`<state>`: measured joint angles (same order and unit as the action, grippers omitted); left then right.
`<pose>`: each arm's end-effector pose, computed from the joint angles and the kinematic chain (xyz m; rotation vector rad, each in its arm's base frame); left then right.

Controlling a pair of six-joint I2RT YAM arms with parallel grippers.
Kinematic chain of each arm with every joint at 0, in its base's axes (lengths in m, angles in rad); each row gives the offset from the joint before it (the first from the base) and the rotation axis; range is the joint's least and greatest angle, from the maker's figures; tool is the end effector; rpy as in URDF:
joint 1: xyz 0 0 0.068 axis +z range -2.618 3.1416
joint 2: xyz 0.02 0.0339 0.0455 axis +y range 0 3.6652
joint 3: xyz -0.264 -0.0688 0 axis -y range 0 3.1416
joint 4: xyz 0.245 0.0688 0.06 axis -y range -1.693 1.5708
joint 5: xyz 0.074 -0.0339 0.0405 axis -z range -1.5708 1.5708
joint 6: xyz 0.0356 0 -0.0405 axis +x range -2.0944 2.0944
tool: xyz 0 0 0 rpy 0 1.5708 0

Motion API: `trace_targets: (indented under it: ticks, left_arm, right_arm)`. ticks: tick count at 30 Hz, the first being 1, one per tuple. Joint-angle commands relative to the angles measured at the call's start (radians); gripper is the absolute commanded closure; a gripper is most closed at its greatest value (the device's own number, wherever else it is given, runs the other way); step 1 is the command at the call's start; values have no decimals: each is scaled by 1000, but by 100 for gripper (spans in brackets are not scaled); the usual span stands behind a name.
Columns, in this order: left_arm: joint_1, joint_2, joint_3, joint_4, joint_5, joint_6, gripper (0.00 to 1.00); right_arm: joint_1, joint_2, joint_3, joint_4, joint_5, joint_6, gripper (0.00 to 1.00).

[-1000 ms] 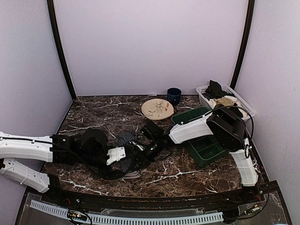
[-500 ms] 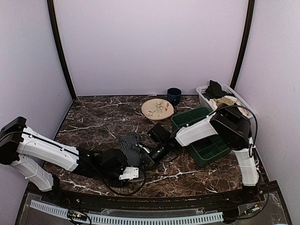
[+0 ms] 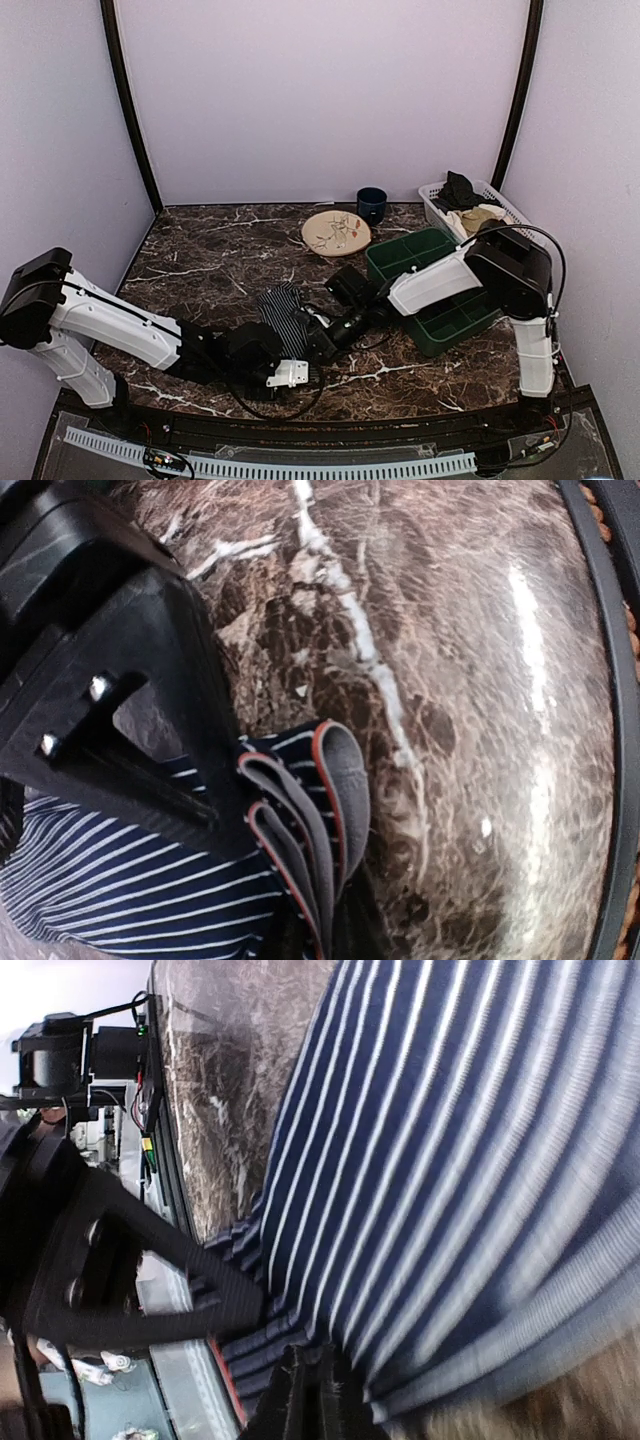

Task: Roll the underwear
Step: Roll the underwear at the center of the board.

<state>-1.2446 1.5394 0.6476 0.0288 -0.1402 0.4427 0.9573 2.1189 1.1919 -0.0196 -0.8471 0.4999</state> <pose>0.0955 -0.2668 0.1414 1.7741 1.6630 -0.1934 0.2140 0.3503 0.0997 0.9724 -2.4838 -1.4549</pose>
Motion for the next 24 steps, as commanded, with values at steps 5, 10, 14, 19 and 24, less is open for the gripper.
trace_targets:
  ticks: [5,10,14,19,24]
  left_arm:
    - [178,-66,47,-280,377,12,100]
    - [235,34,138,-420,553,69,100]
    - [331,102,201,-497,684,95,100]
    - [403,189,268,-556,772,105,100]
    - [431,262,309,-592,804,128,100]
  right_arm:
    - [-49,-222,-160,42,222,-135,69]
    - [-36,-439,-328,143,375,-279,56]
    - [6,-634,-396,121,564,-419,50]
    - [25,-820,-470,211,749,-442,21]
    - [18,-827,-427,197,863,-425,0]
